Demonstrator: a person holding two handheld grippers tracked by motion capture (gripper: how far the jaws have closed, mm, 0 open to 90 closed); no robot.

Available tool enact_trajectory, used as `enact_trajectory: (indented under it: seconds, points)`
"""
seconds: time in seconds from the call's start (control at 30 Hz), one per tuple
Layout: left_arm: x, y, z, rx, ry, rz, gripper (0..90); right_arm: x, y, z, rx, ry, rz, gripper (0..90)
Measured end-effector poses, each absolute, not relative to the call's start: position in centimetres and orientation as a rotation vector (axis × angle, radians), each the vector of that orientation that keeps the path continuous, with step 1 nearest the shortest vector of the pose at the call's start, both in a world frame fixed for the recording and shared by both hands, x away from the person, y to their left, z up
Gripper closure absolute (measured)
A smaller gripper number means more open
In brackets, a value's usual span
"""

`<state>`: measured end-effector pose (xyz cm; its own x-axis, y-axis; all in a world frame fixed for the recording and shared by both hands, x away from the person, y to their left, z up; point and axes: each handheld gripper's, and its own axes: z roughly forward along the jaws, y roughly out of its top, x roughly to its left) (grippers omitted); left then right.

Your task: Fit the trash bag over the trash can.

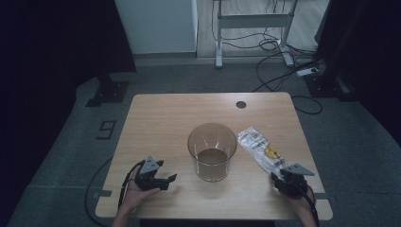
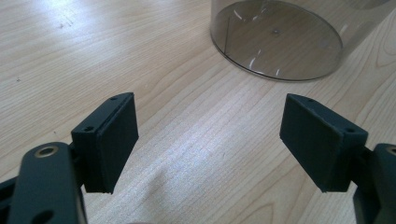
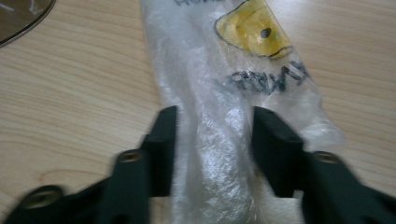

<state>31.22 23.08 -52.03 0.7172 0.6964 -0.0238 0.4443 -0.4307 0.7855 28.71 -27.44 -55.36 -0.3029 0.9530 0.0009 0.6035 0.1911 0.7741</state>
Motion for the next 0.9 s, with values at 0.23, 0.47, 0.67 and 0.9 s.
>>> enact_trajectory:
  seconds: [0.23, 0.47, 0.67, 0.9]
  points:
    - [31.2, 22.7, -52.3, 2.12, 0.856, 0.383, 19.3, 28.7, -28.0, -55.4, 1.442, 1.962, 0.923, 85.6]
    - [31.3, 23.0, -52.3, 2.114, 0.865, 0.385, 19.3, 28.1, -28.9, -54.6, 1.404, 1.888, 1.079, 89.0]
    - [31.3, 23.0, -52.2, 2.11, 0.865, 0.389, 19.3, 27.2, -29.2, -52.8, 1.351, 1.81, 1.215, 89.2]
    - [31.5, 23.3, -52.2, 2.096, 0.873, 0.394, 19.9, 26.1, -29.1, -50.4, 1.289, 1.743, 1.305, 89.2]
